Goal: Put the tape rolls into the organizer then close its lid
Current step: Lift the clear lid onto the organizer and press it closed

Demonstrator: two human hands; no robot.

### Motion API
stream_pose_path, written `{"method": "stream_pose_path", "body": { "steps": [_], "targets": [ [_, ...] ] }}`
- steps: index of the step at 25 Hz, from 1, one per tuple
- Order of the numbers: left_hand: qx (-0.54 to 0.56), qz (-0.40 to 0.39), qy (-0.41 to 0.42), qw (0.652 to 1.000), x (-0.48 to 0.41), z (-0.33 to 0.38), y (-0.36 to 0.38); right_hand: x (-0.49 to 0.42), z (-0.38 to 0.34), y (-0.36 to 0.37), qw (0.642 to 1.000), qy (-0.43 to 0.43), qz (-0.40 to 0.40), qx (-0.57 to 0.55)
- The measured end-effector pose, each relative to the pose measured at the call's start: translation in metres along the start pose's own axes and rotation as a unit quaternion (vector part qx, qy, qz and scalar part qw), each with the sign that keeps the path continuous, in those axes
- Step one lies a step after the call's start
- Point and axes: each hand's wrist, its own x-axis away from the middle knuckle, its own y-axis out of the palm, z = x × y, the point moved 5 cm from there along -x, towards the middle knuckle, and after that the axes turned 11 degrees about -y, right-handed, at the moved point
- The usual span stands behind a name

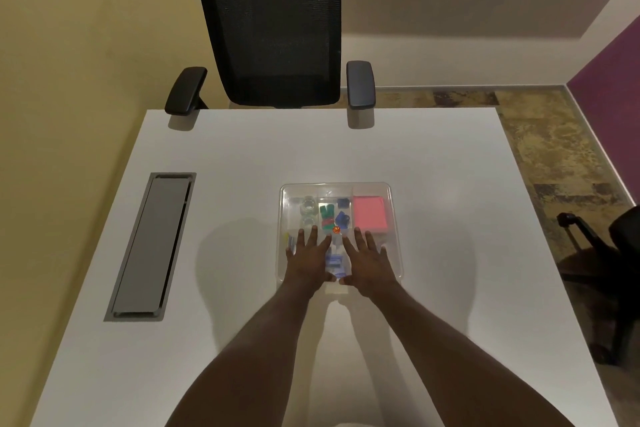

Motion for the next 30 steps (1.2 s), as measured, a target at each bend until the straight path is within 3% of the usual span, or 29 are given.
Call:
{"method": "stream_pose_path", "body": {
  "steps": [14, 30],
  "targets": [
    [0.006, -0.006, -0.011, 1.000, 0.000, 0.002, -0.002, -0.004, 0.005, 0.010, 0.999, -0.008, 0.051, 0.006],
    [0.028, 0.017, -0.006, 0.999, -0.095, 0.000, -0.065, -0.097, 0.034, -0.040, 0.997, -0.010, 0.071, -0.003]
  ]
}}
